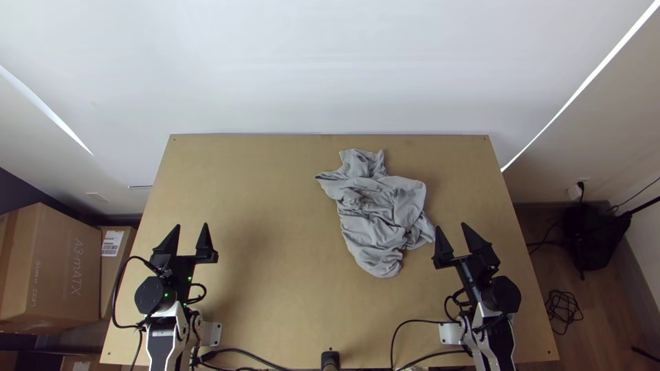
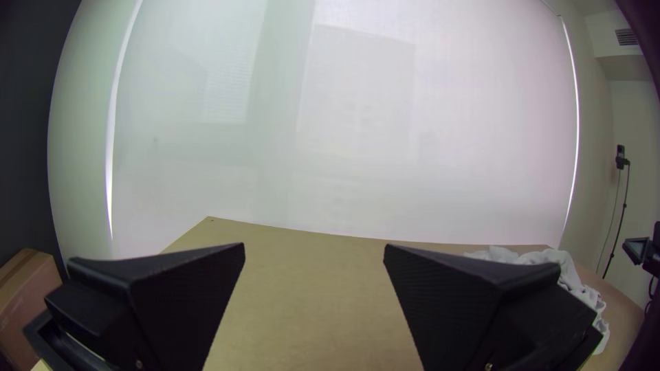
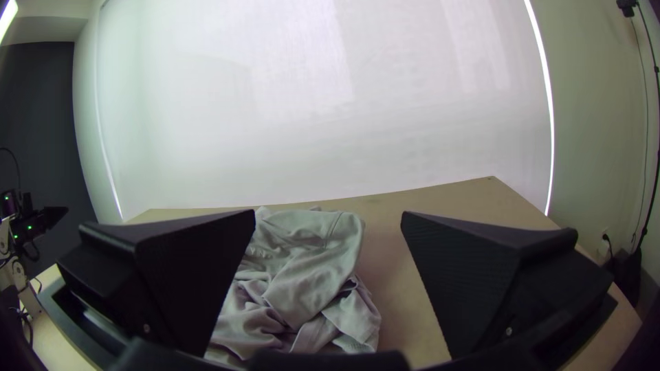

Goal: Fold the t-shirt

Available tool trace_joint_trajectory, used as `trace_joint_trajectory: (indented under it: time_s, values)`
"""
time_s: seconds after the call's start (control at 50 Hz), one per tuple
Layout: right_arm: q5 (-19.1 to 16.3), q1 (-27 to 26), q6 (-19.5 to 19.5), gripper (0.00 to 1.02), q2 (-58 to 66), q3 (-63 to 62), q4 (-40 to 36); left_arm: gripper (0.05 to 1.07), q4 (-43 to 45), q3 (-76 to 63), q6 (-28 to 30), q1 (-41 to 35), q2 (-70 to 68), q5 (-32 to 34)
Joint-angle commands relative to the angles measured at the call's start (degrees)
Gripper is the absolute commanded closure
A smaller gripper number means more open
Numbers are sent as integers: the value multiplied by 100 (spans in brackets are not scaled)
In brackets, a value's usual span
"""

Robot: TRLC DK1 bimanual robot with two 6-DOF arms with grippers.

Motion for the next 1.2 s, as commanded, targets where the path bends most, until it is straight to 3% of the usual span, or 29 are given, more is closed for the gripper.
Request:
trace_joint_trajectory:
  time_s: [0.0, 0.9, 1.0, 1.18]
  values:
    - [28, 68, 43, 4, 8, -53, -53, 10, -141, -228, 42, -11, -21, 77]
    - [28, 68, 34, 4, 8, -53, -44, 10, -141, -228, 50, -11, -21, 77]
    - [28, 261, 51, 4, 8, -53, -53, 10, -141, -228, -503, -143, -21, 77]
    - [19, 499, 130, 4, 8, -53, -44, 10, -150, -220, -644, -239, -21, 77]
